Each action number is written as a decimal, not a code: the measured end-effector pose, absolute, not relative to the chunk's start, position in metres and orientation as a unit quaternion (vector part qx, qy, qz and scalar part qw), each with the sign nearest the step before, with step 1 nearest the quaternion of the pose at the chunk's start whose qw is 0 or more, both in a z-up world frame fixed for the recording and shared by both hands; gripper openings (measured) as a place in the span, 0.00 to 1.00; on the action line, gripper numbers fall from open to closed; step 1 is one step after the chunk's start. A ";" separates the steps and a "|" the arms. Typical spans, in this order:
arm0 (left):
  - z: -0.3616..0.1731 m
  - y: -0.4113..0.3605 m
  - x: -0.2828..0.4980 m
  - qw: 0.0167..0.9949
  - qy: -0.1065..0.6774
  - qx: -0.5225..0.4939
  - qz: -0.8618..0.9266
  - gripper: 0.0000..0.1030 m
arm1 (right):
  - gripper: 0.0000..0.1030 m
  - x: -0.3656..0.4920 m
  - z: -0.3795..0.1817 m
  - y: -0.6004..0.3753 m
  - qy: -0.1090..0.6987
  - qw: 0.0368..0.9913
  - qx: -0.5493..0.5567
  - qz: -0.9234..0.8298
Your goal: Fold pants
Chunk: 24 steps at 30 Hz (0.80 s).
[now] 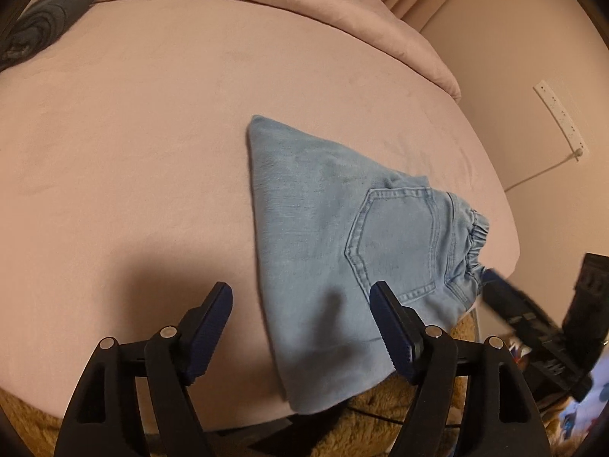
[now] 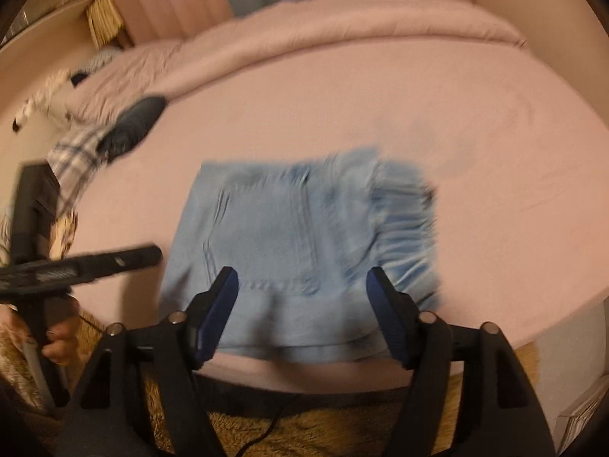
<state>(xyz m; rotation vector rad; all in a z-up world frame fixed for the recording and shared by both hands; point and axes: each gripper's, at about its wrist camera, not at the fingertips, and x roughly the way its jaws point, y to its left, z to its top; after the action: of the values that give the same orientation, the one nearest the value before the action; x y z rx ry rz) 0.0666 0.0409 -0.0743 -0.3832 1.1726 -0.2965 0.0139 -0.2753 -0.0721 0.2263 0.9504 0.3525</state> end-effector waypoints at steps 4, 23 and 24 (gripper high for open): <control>-0.089 0.039 0.069 0.796 0.564 -0.175 -0.134 0.74 | 0.85 0.017 -0.072 -0.311 0.448 0.877 0.125 0.118; -0.100 0.018 0.074 0.799 0.559 -0.168 -0.145 0.49 | 0.50 0.058 -0.138 -0.302 0.511 0.805 0.216 0.208; -0.098 0.019 0.074 0.799 0.558 -0.171 -0.142 0.43 | 0.46 0.057 -0.136 -0.302 0.508 0.807 0.218 0.207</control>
<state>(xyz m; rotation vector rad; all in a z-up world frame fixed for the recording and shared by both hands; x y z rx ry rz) 0.0739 0.0186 -0.0983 -0.3666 1.1980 -0.3052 0.0568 -0.3021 -0.1363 0.4662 1.0856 0.4431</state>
